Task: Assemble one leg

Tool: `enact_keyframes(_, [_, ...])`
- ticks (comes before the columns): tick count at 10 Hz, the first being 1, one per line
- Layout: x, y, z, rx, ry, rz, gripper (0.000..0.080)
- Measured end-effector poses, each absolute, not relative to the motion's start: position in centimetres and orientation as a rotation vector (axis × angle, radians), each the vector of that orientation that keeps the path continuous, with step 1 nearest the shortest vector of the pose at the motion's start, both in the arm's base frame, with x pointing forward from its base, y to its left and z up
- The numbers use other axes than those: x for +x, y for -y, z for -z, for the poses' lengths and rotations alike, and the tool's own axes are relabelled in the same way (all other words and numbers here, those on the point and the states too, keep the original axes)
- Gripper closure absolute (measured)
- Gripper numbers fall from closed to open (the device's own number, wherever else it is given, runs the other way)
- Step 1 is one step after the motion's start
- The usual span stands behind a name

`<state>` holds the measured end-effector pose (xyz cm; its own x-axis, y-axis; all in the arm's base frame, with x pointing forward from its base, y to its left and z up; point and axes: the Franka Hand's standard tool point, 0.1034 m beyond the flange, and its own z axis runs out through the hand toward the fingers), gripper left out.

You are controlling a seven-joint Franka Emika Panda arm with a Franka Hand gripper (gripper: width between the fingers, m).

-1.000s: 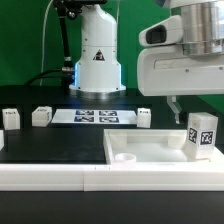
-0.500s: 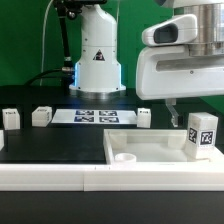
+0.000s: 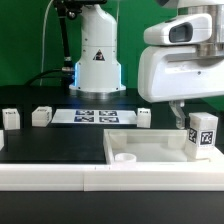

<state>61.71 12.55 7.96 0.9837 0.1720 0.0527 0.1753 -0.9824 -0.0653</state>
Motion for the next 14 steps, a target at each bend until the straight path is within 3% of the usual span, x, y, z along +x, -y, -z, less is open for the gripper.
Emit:
enact_keyframes(1, [61.71,-12.55,-7.96,-3.059,0.268,0.072,0.0388])
enact_keyframes(2, [61.73,-12.48,-7.96,-3.060,0.268,0.073,0.0388])
enact_keyframes(3, [61.77,-12.19,-7.93,-3.063,0.263,0.072,0.0496])
enact_keyframes(7, [61.79,-11.92,-7.90,-3.067,0.227,0.070,0.0500])
enact_keyframes(14, [61.91,-11.95,-7.65,-2.959,-0.713,0.090,0.0503])
